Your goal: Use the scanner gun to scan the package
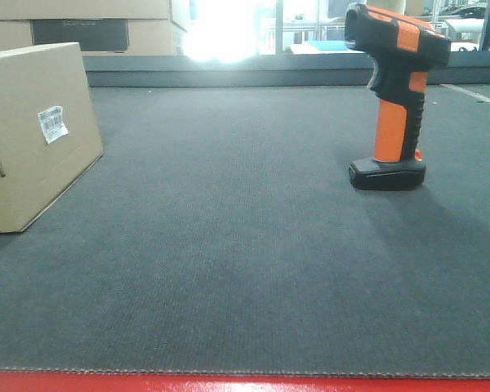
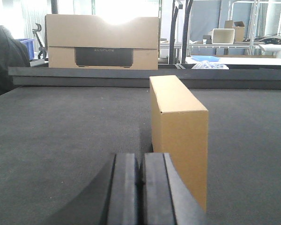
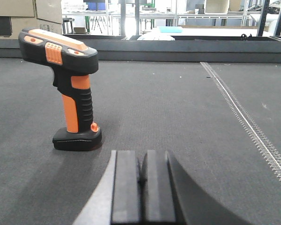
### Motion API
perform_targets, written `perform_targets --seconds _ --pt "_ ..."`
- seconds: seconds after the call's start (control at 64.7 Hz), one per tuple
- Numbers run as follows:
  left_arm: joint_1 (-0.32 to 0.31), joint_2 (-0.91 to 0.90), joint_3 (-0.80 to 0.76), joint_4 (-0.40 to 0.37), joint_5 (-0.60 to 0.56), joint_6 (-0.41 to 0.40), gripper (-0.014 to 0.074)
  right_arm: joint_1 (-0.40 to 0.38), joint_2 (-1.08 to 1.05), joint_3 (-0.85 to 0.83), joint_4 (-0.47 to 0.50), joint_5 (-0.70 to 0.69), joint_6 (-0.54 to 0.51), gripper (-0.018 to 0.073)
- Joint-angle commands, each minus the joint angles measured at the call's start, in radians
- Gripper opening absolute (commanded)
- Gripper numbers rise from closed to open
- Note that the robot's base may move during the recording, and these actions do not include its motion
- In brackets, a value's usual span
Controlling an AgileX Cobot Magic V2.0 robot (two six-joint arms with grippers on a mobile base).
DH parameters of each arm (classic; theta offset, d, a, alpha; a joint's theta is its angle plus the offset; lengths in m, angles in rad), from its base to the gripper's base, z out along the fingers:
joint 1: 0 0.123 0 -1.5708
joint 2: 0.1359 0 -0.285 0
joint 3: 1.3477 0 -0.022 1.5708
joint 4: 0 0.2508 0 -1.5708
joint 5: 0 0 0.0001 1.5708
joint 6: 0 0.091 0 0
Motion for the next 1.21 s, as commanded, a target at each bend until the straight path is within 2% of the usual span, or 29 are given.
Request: perform_targets --seconds 0.0,1.191 --pt "-0.004 -0.003 -0.003 0.001 -0.018 -0.002 -0.0111 -0.003 -0.004 0.0 0.002 -0.015 -0.005 -0.0153" --pt "-0.004 -0.003 -0.003 0.001 -0.018 -0.002 -0.0111 0.016 -0.004 0.0 0.002 -0.015 -0.005 -0.0153"
